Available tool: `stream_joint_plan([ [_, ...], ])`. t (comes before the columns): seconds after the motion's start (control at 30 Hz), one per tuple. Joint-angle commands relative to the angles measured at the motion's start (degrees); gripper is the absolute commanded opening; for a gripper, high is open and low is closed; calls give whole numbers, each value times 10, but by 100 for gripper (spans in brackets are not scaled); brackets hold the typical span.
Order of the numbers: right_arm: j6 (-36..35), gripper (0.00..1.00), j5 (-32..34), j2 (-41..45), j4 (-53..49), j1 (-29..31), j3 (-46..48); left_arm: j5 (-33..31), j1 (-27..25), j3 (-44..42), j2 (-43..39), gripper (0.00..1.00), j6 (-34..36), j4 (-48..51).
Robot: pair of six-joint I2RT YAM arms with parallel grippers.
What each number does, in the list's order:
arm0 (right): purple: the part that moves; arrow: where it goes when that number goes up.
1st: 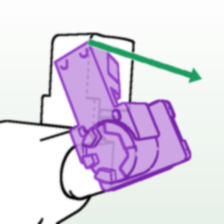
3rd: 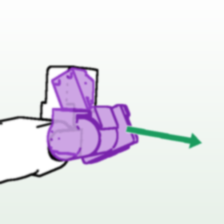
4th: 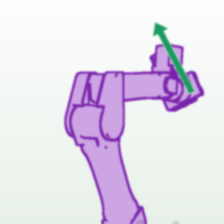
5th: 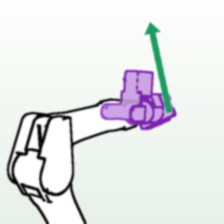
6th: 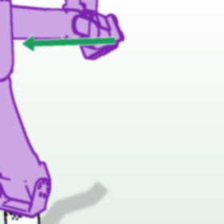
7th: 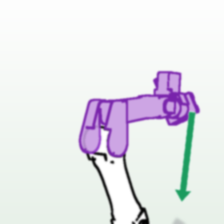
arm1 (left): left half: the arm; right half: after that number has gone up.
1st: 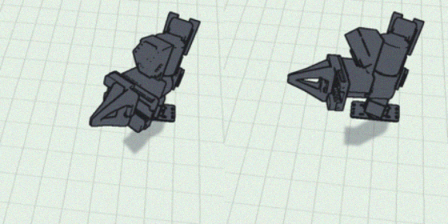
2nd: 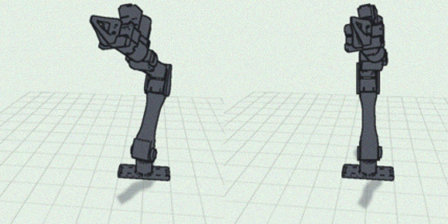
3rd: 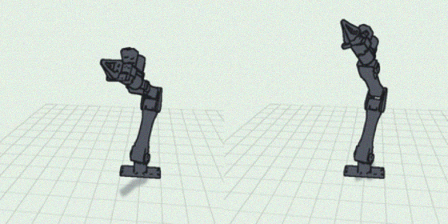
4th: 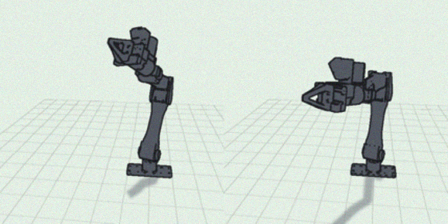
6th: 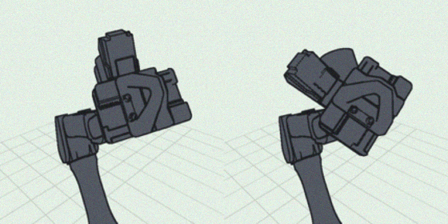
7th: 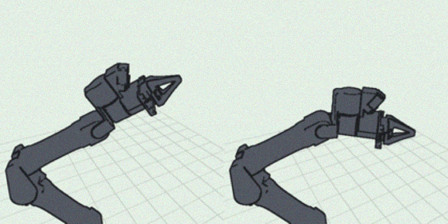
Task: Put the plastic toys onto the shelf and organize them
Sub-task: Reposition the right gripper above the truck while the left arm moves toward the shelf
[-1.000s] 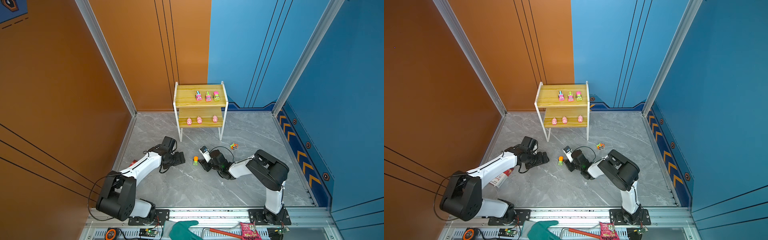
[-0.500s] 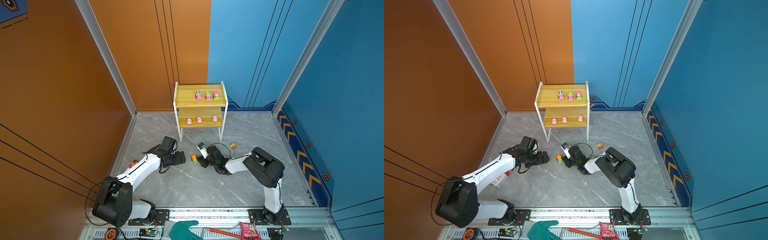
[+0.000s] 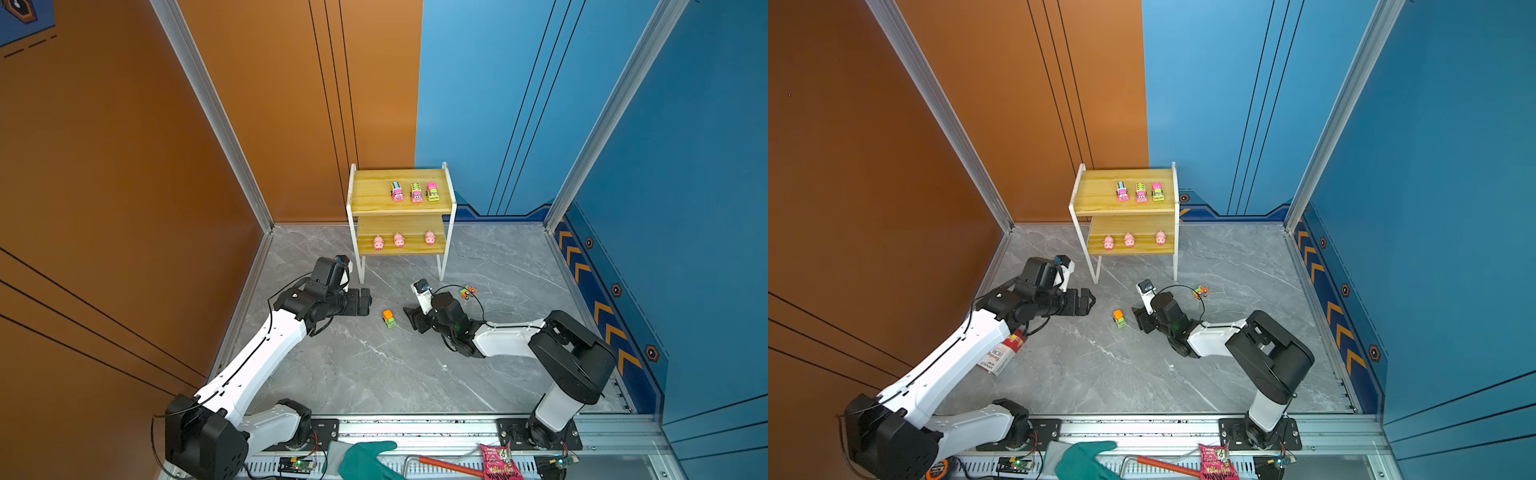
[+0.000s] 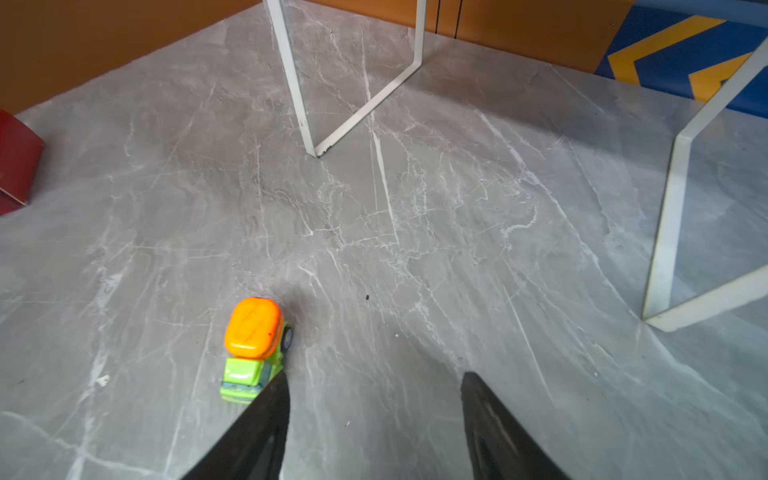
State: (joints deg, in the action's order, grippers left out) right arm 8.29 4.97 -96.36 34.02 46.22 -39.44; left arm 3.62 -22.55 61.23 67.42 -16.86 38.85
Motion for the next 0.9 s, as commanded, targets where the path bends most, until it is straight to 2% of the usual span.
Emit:
stream_joint_plan([
  [0.0, 57, 67, 52, 13, 38, 34, 24, -4, -5, 31, -14, 98, 71, 47],
  [0.1, 79, 67, 107, 4, 63, 74, 29, 22, -8, 32, -21, 98, 75, 36],
  [0.3, 118, 68, 172, -40, 104, 131, 17, 75, -10, -50, -82, 98, 82, -43],
  [0.53, 155, 68, 173, -91, 141, 140, 8, 86, -14, -78, -128, 98, 97, -70],
  [0.87, 141, 67, 155, -131, 134, 136, -24, 65, -24, -94, -167, 98, 115, -84],
])
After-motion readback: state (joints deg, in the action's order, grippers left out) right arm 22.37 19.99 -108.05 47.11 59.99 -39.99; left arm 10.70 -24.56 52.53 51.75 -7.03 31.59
